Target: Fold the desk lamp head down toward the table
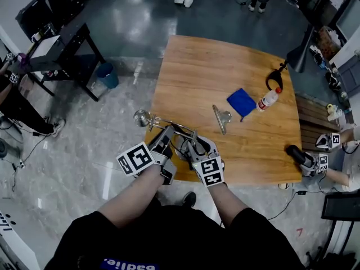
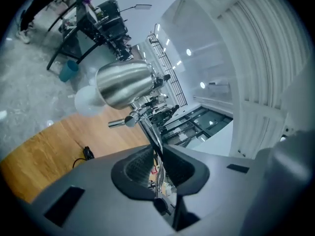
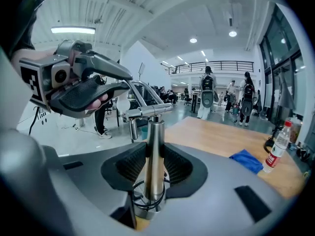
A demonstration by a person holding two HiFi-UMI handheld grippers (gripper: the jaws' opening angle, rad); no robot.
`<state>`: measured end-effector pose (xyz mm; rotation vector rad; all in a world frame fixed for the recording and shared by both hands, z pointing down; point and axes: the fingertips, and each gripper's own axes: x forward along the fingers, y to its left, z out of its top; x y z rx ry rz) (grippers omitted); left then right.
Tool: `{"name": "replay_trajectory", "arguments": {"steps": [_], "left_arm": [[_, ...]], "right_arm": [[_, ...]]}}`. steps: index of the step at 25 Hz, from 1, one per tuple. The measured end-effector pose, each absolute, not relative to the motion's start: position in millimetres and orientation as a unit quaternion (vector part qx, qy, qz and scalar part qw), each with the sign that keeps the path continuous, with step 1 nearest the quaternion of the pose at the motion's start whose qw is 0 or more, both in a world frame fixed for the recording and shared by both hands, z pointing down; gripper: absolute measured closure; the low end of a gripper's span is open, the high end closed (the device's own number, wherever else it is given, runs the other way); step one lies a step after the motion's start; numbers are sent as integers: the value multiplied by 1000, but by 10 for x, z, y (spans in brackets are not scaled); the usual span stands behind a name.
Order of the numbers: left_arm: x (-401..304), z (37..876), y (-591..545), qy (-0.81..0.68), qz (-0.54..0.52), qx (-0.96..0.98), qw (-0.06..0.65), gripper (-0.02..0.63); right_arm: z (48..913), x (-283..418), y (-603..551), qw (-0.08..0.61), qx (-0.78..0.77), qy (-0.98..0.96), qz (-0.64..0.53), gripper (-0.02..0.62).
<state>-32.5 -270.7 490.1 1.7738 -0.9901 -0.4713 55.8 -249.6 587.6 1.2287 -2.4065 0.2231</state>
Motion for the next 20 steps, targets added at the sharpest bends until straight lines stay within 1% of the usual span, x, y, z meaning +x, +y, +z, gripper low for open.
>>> {"name": "replay_trajectory", "arguments": {"steps": [7, 15, 20], "left_arm": [[-363, 5201, -2711, -386, -235, 696, 559, 543], [-416, 5332, -2747, -338, -289, 657, 609, 543], [-404, 5356, -2767, -288, -340, 633, 633, 545]], "right_arm": [[5923, 579, -2463, 221, 439, -867, 85, 477], [5870, 538, -2495, 222, 438, -867, 80, 477], [5866, 523, -2499, 225, 437, -867, 83, 477]]}}
